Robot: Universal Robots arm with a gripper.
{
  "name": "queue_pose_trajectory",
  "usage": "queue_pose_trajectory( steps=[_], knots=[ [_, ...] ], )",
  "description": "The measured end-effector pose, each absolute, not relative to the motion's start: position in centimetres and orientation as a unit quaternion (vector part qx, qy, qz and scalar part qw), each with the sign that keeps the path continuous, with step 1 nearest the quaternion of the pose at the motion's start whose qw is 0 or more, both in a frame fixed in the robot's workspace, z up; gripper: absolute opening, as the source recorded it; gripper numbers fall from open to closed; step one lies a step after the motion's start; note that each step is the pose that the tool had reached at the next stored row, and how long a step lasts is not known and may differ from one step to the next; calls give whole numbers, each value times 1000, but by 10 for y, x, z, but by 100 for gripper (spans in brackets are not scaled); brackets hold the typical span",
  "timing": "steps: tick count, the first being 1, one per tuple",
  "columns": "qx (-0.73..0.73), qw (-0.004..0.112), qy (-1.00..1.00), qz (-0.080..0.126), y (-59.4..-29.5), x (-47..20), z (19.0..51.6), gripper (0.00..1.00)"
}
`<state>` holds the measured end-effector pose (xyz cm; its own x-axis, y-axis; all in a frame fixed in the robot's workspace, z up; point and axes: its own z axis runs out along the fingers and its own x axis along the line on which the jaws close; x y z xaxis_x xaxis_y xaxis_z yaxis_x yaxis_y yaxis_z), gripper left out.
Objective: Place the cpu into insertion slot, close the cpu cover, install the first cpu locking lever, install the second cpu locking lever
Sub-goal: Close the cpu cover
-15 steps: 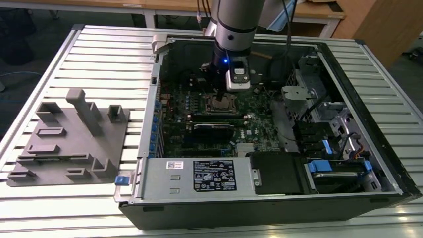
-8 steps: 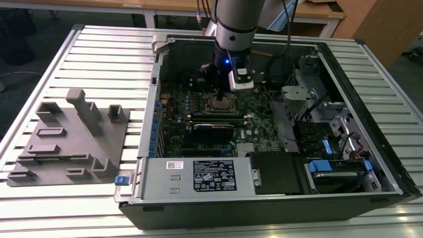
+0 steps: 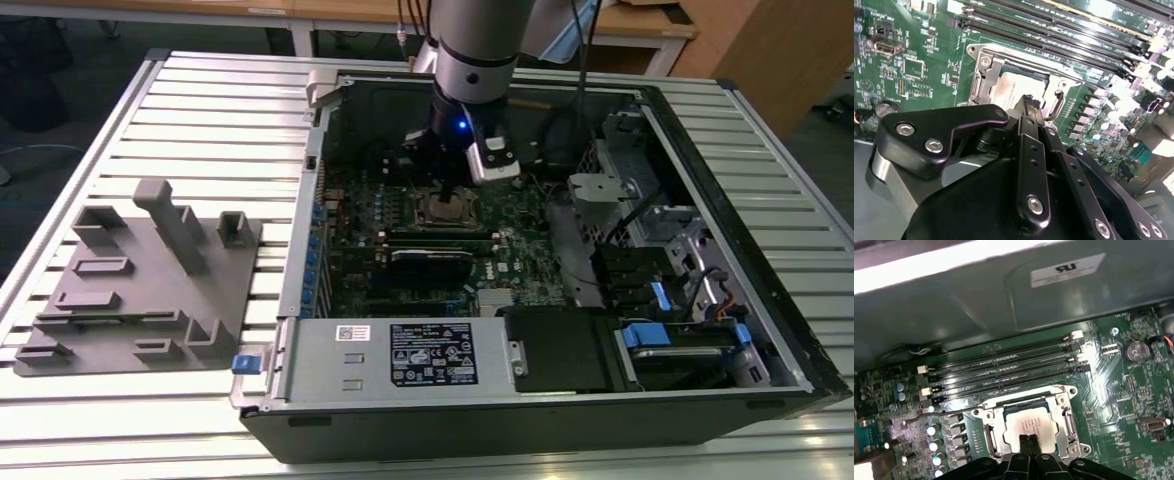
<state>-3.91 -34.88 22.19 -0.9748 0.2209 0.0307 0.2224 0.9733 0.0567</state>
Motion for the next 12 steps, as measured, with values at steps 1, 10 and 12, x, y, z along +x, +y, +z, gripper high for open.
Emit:
queue_pose_trajectory(
  steps=[1,10,12],
  knots=[
    [-107,11,-994,-30,-349,-39,222,11],
    [-92,-12,-995,-32,-350,-40,221,11],
    [-91,-12,-995,-32,-350,-40,221,11]
  ],
)
